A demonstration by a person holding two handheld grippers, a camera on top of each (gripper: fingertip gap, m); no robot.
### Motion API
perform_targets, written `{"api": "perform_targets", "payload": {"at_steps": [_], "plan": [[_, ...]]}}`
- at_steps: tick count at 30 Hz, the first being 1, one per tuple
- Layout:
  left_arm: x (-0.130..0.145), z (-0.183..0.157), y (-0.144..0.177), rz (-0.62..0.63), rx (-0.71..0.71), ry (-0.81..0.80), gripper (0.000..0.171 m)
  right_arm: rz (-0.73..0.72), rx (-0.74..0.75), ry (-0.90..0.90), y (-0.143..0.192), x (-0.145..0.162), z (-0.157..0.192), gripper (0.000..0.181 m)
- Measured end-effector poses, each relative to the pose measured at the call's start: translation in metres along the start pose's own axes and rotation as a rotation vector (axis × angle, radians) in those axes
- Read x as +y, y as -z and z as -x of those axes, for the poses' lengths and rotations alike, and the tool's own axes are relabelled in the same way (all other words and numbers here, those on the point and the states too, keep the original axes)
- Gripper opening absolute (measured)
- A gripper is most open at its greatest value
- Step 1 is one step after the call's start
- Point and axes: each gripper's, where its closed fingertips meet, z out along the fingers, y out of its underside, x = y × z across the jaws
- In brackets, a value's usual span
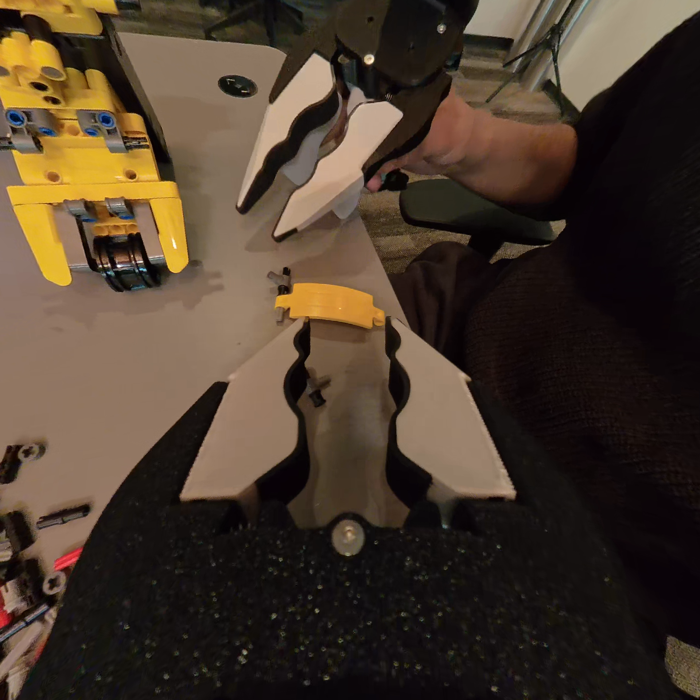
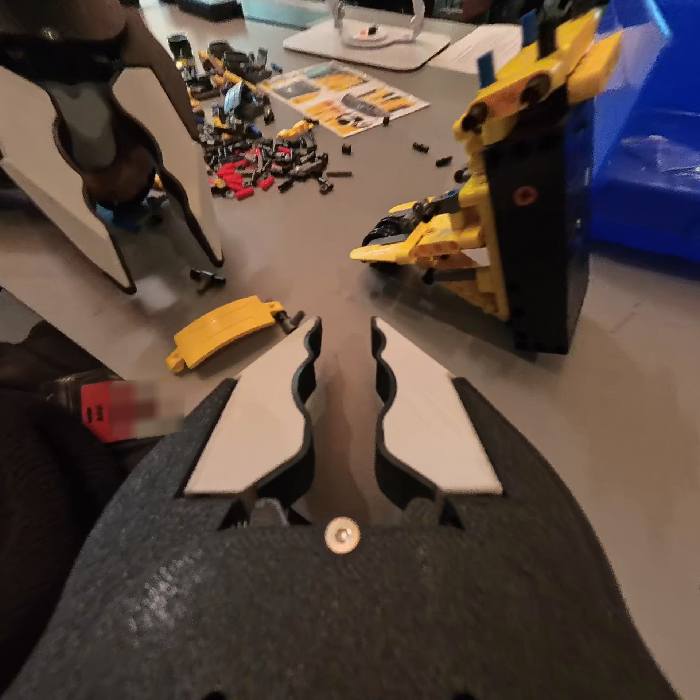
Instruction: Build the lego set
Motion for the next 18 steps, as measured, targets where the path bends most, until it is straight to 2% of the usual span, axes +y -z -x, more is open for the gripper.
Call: {"api": "perform_targets", "payload": {"at_steps": [4, 10, 18], "plan": [[0.001, 0.001, -0.001, 0.009, -0.024, -0.036, 0.039, -0.029, -0.031, 0.001, -0.001, -0.005, 0.002, 0.025], [0.003, -0.001, -0.004, 0.033, -0.045, -0.088, 0.039, 0.061, -0.007, 0.135, -0.006, -0.003, 0.002, 0.025], [0.005, -0.001, -0.006, 0.042, -0.054, -0.092, 0.039, 0.087, -0.152, 0.073, -0.017, -0.002, 0.016, 0.025]]}}
